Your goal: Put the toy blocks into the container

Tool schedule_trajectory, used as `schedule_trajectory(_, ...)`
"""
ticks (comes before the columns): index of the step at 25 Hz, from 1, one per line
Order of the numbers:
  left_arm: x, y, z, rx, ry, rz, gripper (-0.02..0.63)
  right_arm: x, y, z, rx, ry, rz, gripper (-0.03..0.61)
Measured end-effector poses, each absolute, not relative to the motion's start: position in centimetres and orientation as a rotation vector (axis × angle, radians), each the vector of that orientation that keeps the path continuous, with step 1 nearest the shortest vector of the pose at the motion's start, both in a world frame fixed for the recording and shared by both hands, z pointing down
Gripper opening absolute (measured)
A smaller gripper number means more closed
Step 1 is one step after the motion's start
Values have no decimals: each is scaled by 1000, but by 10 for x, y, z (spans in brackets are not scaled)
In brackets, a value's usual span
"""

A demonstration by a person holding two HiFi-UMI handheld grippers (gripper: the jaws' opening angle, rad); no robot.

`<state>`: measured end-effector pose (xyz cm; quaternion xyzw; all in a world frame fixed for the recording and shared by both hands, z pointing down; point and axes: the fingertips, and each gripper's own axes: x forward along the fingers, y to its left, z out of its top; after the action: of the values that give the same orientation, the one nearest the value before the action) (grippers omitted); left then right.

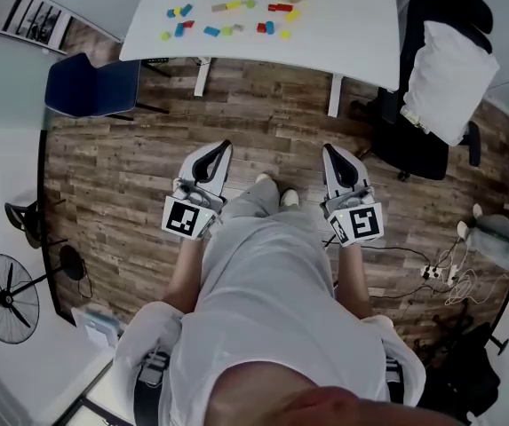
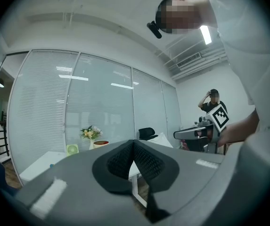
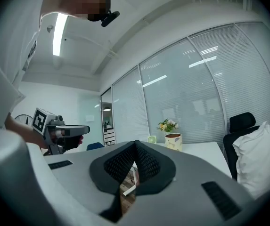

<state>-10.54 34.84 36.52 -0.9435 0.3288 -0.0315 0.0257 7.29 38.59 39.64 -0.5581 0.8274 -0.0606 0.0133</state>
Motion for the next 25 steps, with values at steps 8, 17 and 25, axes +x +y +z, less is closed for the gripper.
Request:
schedule_trajectory(8,-142,319,362,-2909,1013,1,-8,36,348,401,-1804,2567,-235,2)
schedule_trajectory(17,-186,277,372,-2919,1176,88,-9,-1,311,404,-1841,2650,-206,2)
schedule_trajectory(25,-156,195,380,-2865,1194,59,-8,30,230,401,-1831,2634,-120,2)
